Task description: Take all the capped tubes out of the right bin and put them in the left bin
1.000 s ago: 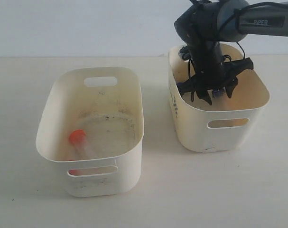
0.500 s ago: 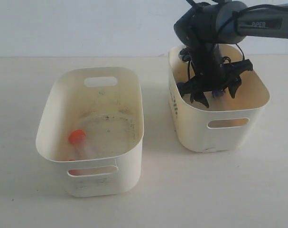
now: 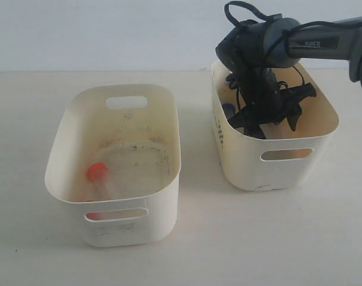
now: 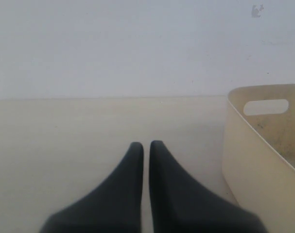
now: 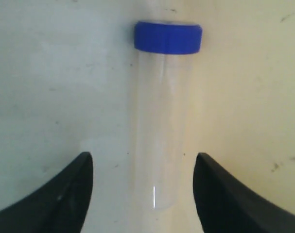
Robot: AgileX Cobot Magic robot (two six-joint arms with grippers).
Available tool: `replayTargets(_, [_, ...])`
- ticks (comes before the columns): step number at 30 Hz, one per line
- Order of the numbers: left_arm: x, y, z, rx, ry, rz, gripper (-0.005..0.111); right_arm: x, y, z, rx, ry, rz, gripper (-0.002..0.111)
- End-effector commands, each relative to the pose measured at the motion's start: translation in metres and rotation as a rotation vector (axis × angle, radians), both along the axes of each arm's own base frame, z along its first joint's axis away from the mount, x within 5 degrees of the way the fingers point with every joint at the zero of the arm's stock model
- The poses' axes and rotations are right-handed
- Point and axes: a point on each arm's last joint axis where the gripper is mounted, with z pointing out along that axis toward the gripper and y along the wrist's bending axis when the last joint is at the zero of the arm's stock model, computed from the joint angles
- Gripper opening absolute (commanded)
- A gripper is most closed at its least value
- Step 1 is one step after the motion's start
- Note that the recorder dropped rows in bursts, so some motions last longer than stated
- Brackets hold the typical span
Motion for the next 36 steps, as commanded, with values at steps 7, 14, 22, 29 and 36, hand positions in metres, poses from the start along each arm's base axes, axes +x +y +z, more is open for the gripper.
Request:
replayTargets(7, [0.0,0.0,0.002,-0.006,-0.01,-0.001,0.004,0.001,-0.001,-0.013,-0.015,0.024,-0.008,0.058])
replayTargets(14, [0.0,0.0,0.002,-0.006,-0.01,-0.001,0.004,0.0,0.0,-0.024,-0.016,0.051,-0.007,0.058])
replayTargets(22, [0.0,0.0,0.002,-0.006,-0.01,-0.001,0.004,-0.003,0.003,-0.036,0.018,0.1,-0.011,0.058])
replayTargets(29, [0.0,0.0,0.002,-0.006,-0.01,-0.001,0.004,-0.002,0.005,-0.036,0.036,0.096,-0.003,0.058])
replayTargets(36, [0.0,0.0,0.002,-0.006,-0.01,-0.001,0.004,-0.002,0.008,-0.014,0.096,0.057,0.011,0.058])
